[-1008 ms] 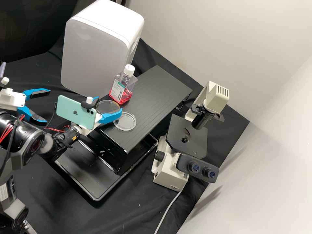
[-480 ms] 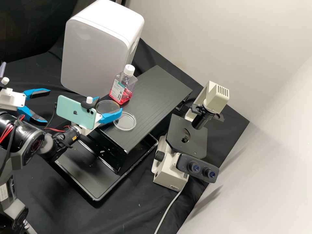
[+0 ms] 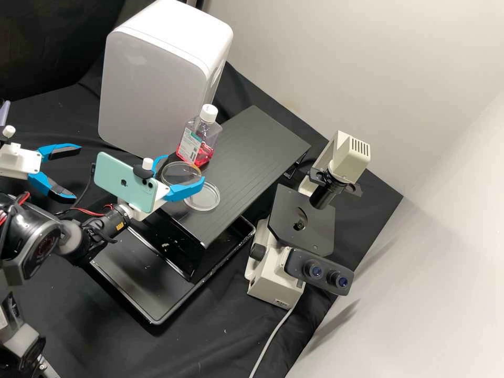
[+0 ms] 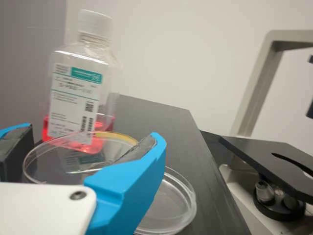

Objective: Place the lid on the petri dish

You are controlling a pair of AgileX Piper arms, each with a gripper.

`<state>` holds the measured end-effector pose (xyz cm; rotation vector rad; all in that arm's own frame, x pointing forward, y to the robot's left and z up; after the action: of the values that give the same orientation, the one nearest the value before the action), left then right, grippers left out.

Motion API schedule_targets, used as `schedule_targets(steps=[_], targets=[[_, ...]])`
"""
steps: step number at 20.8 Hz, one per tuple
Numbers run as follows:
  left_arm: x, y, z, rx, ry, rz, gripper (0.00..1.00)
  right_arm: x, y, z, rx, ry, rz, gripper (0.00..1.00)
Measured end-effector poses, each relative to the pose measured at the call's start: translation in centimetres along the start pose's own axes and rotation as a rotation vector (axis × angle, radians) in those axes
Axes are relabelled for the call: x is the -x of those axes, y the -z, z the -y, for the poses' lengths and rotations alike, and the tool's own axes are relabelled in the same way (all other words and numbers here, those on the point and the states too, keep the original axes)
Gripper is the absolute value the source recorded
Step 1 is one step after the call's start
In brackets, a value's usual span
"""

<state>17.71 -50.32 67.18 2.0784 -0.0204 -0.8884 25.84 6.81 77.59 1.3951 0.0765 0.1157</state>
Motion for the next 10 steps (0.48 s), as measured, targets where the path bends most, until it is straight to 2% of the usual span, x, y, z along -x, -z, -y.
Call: schedule_targets(steps=[3,6,8,10], targets=[[0.0,0.0,0.00,0.000,0.000,0.000,1.00,-0.1,-0.7,-0.5,-0.052,-0.017,0.023,0.00],[0.0,0.0,0.00,0.000,0.000,0.000,1.00,-0.4,-1.7,-0.4,-0.110,-0.013,0.049,0.00],[0.0,0.0,0.01,0.000,0.000,0.000,1.00,-0.6,-2.2,-0.4,-0.129,-0.012,0.066,0.00],[0.0,0.0,0.01,0.000,0.000,0.000,1.00,-0.6,-2.5,-0.3,-0.128,-0.008,0.078,0.00]])
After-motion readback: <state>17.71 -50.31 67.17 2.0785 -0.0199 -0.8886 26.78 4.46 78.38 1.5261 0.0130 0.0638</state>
